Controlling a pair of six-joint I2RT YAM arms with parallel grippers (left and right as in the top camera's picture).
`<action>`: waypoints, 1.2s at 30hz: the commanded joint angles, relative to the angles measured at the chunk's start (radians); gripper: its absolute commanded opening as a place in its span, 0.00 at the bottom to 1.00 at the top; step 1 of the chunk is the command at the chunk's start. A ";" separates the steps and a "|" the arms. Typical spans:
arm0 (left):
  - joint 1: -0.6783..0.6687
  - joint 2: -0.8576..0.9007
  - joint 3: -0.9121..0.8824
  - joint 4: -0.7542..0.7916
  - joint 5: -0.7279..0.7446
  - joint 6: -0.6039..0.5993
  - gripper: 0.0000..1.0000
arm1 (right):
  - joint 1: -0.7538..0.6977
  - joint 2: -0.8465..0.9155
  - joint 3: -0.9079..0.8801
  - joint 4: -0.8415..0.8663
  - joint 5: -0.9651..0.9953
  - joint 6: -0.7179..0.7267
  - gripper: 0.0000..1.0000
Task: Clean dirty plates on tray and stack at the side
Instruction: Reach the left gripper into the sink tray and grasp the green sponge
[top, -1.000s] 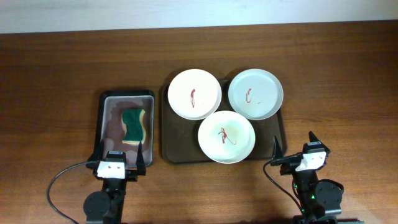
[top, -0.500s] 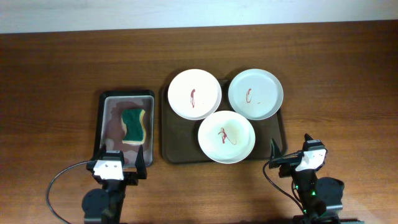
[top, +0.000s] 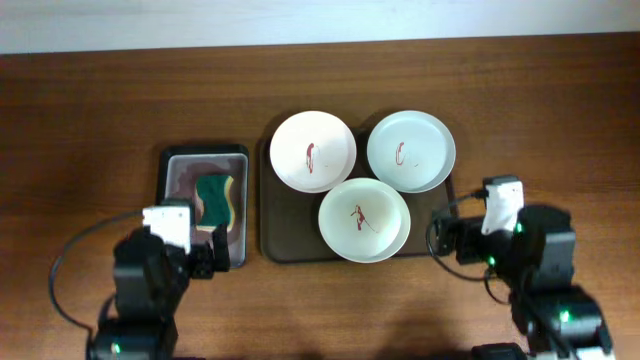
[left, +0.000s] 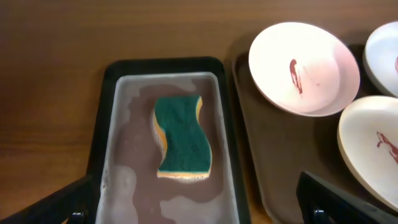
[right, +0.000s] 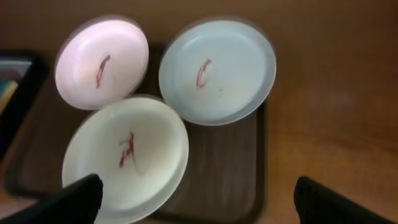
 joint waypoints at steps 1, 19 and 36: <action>0.005 0.190 0.198 -0.111 0.011 -0.010 0.99 | 0.005 0.132 0.137 -0.091 -0.024 0.009 0.99; 0.036 0.801 0.375 -0.014 0.044 -0.079 0.97 | 0.005 0.309 0.283 -0.214 -0.128 0.009 0.99; 0.036 1.099 0.391 -0.003 0.024 -0.079 0.00 | 0.005 0.309 0.283 -0.214 -0.121 0.008 0.99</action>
